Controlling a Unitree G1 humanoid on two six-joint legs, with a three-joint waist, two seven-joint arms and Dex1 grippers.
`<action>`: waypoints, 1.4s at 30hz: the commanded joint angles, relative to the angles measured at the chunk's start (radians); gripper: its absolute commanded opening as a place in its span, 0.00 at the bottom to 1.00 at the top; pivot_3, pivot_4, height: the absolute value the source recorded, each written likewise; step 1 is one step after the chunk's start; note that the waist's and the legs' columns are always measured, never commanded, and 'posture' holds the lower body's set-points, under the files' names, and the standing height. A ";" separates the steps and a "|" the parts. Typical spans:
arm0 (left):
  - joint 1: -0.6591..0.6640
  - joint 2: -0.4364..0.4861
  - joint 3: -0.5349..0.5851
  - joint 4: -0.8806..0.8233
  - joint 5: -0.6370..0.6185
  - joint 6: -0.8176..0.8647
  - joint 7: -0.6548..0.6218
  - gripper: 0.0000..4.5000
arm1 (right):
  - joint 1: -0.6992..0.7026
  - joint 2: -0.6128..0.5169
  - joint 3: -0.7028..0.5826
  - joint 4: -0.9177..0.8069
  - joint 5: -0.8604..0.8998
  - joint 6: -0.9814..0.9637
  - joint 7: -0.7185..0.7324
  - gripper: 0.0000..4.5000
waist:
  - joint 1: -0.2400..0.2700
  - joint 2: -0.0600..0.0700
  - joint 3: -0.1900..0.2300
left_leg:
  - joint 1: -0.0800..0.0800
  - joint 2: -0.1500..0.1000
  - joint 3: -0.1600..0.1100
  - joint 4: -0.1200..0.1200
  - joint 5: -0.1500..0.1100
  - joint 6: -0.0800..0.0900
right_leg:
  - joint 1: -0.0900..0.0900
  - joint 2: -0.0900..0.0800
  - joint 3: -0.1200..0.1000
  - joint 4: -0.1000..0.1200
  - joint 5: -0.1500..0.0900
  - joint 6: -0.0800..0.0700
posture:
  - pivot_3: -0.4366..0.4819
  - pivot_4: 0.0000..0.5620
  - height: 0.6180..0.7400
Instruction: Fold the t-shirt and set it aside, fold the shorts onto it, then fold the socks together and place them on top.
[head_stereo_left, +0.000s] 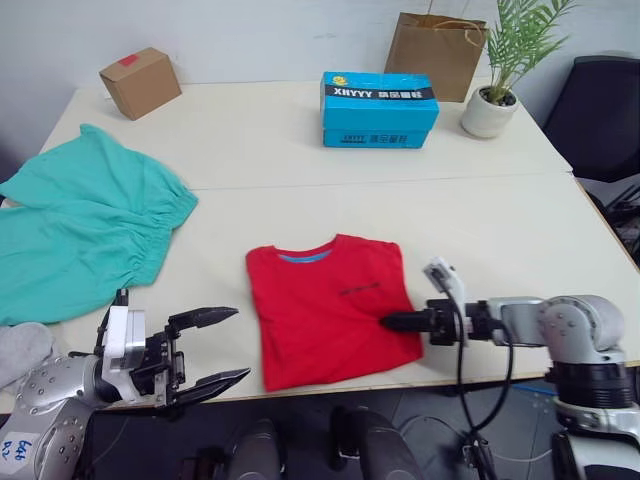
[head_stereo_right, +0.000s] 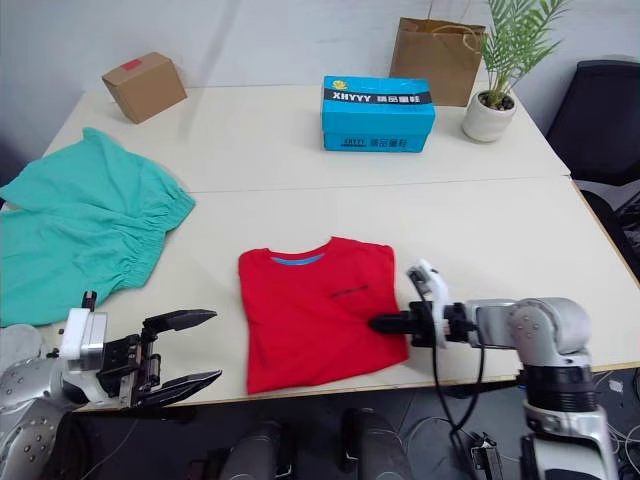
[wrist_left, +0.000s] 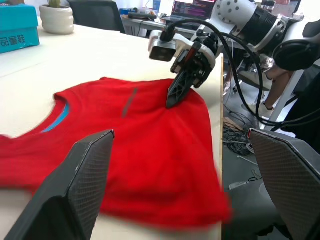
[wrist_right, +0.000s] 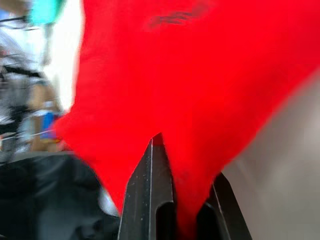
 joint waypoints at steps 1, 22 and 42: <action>-0.024 -0.008 -0.012 0.000 -0.001 0.000 0.011 1.00 | 0.058 -0.171 -0.036 0.030 -0.063 -0.128 0.102 0.00 | 0.006 0.002 0.001 | -0.001 0.000 0.000 0.000 0.000 0.001 | 0.000 0.000 0.000 -0.001 0.000 0.000 | 0.48 0.27 1.00; -0.118 0.030 0.006 0.089 0.020 -0.006 -0.034 1.00 | -0.220 -0.480 0.107 1.080 -0.613 -0.875 0.449 0.00 | -0.021 0.010 -0.001 | -0.002 0.001 0.002 0.002 0.005 -0.009 | -0.001 0.004 0.001 -0.002 0.003 0.001 | 0.48 0.27 1.00; -0.051 0.026 0.027 0.064 0.014 0.004 -0.035 1.00 | -0.006 -0.478 -0.022 0.945 -0.596 -0.724 0.435 0.00 | 0.006 0.005 -0.005 | -0.001 0.001 0.000 0.002 0.003 -0.003 | 0.000 0.003 0.000 -0.002 0.004 0.001 | 0.48 0.27 1.00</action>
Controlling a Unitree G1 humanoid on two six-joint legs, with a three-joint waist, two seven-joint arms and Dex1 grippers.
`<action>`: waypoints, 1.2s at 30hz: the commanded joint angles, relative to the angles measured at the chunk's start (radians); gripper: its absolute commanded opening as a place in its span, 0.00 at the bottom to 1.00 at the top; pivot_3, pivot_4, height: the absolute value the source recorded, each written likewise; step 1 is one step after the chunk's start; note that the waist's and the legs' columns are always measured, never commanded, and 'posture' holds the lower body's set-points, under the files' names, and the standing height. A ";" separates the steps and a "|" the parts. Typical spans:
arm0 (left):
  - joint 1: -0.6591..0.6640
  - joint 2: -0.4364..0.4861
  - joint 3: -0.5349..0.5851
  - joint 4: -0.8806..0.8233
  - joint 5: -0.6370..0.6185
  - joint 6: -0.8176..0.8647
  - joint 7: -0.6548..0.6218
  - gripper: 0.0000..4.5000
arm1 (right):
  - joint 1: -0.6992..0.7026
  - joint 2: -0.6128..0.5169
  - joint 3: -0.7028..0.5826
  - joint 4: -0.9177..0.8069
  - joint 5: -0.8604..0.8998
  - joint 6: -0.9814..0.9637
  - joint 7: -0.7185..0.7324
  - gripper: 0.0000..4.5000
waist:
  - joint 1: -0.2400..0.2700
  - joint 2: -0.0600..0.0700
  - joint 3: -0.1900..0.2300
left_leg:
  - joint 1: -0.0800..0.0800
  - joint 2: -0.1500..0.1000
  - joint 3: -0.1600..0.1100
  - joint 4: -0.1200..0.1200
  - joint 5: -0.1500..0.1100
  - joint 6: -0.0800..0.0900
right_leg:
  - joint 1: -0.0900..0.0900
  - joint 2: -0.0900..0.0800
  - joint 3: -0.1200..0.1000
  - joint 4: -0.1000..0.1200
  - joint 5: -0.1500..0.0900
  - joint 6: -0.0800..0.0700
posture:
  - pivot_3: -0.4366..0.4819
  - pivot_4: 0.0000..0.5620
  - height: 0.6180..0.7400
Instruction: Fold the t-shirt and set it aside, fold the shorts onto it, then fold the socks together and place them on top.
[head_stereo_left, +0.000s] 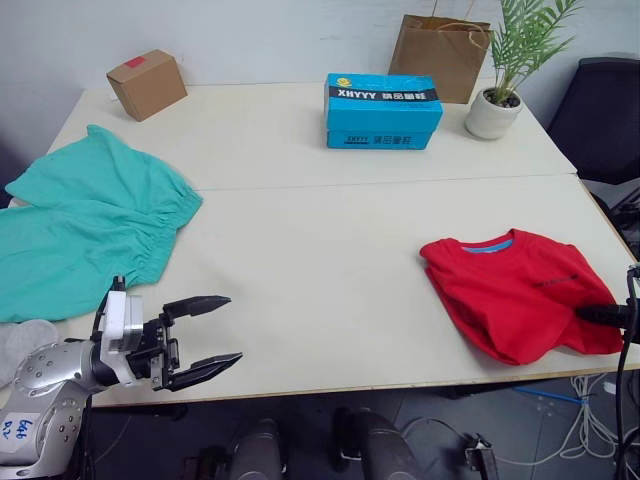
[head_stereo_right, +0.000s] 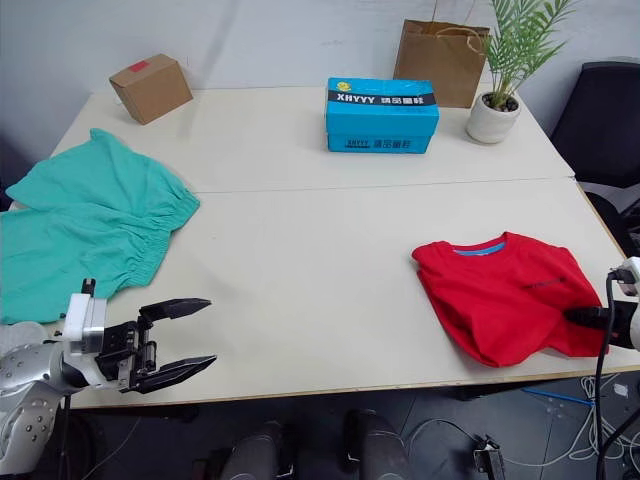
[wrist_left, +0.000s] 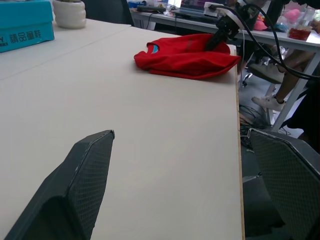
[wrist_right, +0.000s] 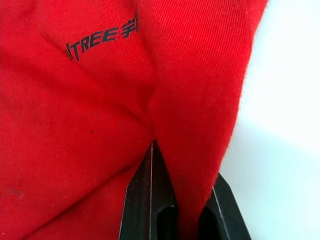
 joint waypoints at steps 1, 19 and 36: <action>0.010 0.001 0.010 -0.035 -0.014 -0.002 -0.003 1.00 | 0.027 0.006 0.003 0.021 -0.024 0.004 -0.025 0.05 | 0.001 0.000 0.000 | 0.000 0.000 0.000 0.000 0.000 0.000 | 0.000 0.000 0.000 0.000 0.000 0.000 | 0.48 0.27 1.00; 0.044 0.010 0.091 0.043 0.015 0.004 0.026 1.00 | 0.312 -0.028 -0.313 -0.229 0.094 -0.937 0.202 1.00 | -0.021 0.006 0.001 | 0.009 0.000 0.005 -0.002 0.001 -0.001 | 0.004 0.003 0.005 -0.001 -0.002 0.004 | 0.48 0.27 1.00; 0.652 -0.424 0.649 -0.072 0.009 -0.022 0.488 1.00 | 0.468 0.493 0.044 -0.897 0.216 -1.044 0.259 1.00 | -0.027 0.000 -0.003 | 0.013 0.008 -0.002 0.000 -0.016 -0.002 | 0.012 0.015 0.009 -0.009 -0.003 -0.004 | 0.48 0.27 1.00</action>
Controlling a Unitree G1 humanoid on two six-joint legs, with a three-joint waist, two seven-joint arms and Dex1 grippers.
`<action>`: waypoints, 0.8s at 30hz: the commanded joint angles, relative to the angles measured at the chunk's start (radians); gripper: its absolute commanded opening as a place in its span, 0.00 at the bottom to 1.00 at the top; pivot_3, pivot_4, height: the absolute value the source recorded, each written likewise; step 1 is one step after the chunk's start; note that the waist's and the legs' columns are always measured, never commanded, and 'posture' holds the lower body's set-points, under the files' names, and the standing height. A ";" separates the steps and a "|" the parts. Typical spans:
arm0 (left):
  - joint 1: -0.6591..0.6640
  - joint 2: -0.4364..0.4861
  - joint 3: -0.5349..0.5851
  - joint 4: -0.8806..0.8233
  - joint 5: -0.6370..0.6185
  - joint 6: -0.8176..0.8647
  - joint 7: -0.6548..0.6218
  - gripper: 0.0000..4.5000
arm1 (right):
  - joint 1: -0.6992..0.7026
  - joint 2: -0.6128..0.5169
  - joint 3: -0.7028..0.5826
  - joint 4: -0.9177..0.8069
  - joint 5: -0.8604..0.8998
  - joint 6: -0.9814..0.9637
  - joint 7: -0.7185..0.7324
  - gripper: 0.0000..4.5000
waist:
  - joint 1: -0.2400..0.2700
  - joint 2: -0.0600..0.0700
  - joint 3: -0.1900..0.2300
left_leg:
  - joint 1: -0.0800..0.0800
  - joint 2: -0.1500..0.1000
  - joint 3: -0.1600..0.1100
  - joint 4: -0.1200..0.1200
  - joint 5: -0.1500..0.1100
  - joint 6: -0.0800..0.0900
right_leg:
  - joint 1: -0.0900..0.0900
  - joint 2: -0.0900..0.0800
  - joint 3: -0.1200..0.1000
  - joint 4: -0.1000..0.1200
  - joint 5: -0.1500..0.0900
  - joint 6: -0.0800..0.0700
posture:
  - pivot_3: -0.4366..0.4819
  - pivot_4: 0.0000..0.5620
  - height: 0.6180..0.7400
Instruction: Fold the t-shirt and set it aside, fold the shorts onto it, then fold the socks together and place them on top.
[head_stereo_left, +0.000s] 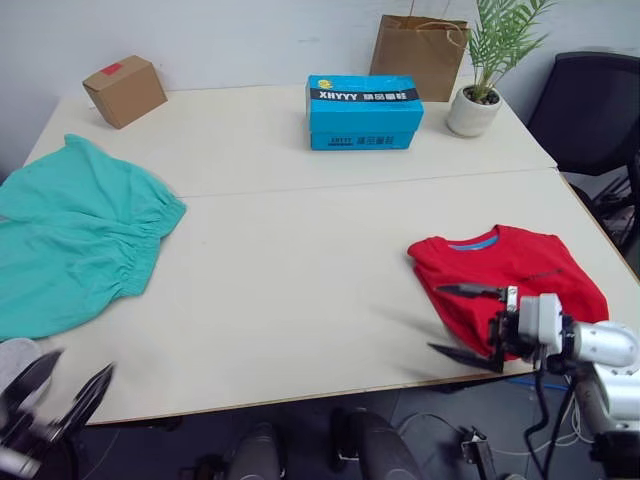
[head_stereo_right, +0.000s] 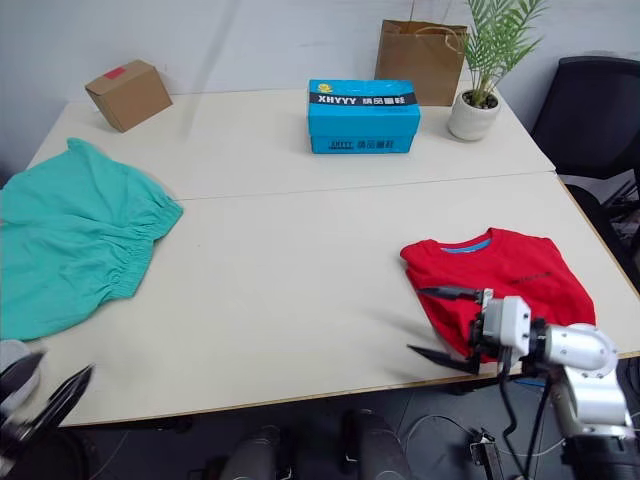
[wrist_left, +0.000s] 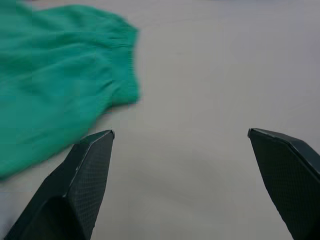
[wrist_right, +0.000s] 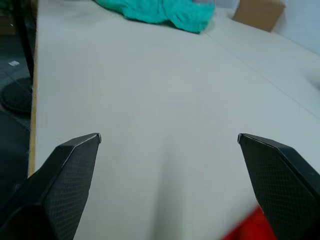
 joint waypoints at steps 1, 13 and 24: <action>0.103 -0.047 0.092 -0.007 -0.008 0.016 0.090 1.00 | 0.031 0.021 0.011 -0.046 0.024 -0.017 -0.007 1.00 | 0.001 -0.001 0.000 | 0.000 0.000 0.000 0.001 -0.002 0.001 | 0.000 0.000 0.000 0.000 -0.002 0.000 | 0.48 0.27 1.00; -0.092 0.212 -0.048 -0.143 0.049 0.190 0.264 1.00 | -0.046 0.068 0.094 -0.153 -0.002 0.080 -0.139 1.00 | 0.030 -0.009 0.007 | 0.013 -0.006 0.000 -0.006 0.011 0.000 | 0.057 -0.033 0.039 0.054 -0.118 0.046 | 0.48 0.27 1.00; -0.449 0.597 -0.257 0.117 0.241 0.329 0.229 1.00 | -0.047 0.078 0.101 -0.233 -0.025 0.124 -0.272 1.00 | -0.017 -0.006 0.003 | 0.003 -0.010 -0.027 -0.012 0.014 -0.013 | 0.058 -0.029 0.044 0.051 -0.100 0.049 | 0.48 0.27 1.00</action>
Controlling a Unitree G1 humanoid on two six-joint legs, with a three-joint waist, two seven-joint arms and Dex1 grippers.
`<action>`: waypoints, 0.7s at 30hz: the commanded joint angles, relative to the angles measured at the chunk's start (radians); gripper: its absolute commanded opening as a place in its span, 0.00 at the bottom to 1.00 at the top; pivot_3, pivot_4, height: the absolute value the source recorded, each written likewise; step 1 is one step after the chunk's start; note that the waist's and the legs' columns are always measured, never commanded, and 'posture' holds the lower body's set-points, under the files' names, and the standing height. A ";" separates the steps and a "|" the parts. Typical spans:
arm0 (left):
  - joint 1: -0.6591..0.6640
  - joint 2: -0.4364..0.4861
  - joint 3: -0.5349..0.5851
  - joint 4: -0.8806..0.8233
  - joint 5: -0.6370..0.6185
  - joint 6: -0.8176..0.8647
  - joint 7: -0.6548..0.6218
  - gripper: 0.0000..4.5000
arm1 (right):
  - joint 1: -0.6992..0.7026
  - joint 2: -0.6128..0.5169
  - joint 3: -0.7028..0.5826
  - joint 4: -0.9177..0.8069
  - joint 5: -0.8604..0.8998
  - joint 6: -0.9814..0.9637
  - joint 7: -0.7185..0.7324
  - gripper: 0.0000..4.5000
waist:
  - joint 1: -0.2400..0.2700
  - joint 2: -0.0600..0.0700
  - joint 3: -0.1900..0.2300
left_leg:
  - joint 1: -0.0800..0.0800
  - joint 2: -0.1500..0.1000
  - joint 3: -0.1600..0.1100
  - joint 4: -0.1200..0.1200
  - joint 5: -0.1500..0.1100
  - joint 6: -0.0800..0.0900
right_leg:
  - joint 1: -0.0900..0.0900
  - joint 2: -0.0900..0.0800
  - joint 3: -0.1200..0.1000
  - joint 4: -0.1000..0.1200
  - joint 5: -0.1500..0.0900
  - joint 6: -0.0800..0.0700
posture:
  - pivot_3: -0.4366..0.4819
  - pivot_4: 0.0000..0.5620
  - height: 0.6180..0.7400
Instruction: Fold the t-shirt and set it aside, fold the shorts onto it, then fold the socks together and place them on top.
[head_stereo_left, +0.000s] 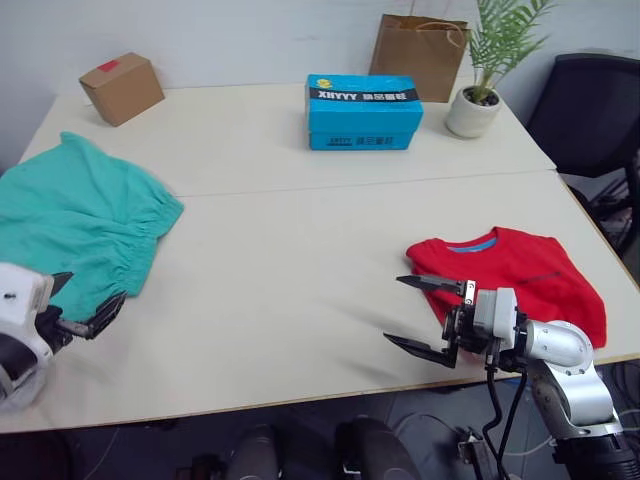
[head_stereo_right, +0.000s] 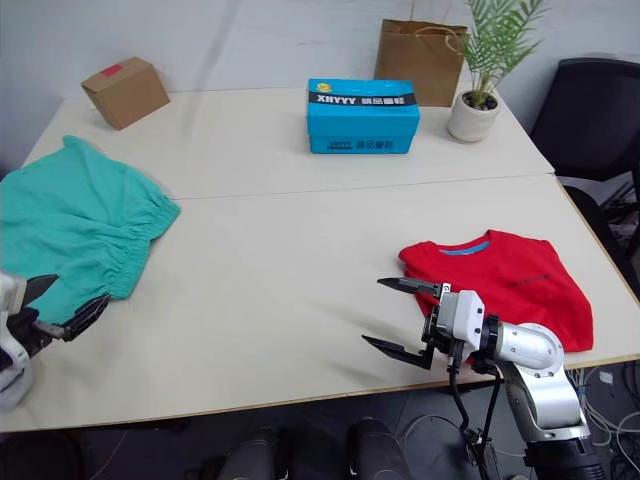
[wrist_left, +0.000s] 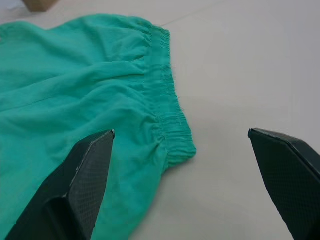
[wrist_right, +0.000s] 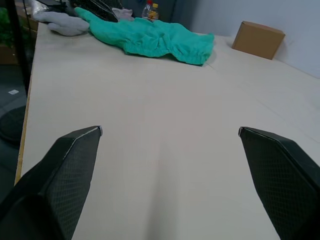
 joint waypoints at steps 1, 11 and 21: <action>-0.014 0.076 -0.045 0.095 0.089 -0.020 -0.072 1.00 | 0.006 0.006 -0.012 -0.061 0.007 0.006 -0.040 1.00 | -0.011 0.000 0.000 | 0.000 0.000 0.000 0.000 0.000 0.001 | 0.000 0.000 0.000 -0.001 0.000 0.000 | 0.48 0.27 1.00; -0.004 0.155 0.021 0.209 0.117 -0.037 -0.278 1.00 | 0.118 -0.009 -0.035 -0.120 -0.007 -0.018 -0.097 1.00 | 0.009 0.004 0.002 | -0.007 -0.004 -0.030 -0.004 0.003 0.002 | 0.014 -0.005 -0.032 -0.015 0.001 0.001 | 0.48 0.27 1.00; -0.056 0.170 -0.042 0.365 0.222 -0.146 -0.345 1.00 | 0.102 -0.005 -0.024 -0.105 -0.007 -0.003 -0.110 1.00 | -0.006 0.010 0.006 | -0.007 -0.016 -0.049 -0.013 0.013 0.008 | 0.036 -0.015 -0.056 -0.028 0.003 -0.005 | 0.48 0.27 1.00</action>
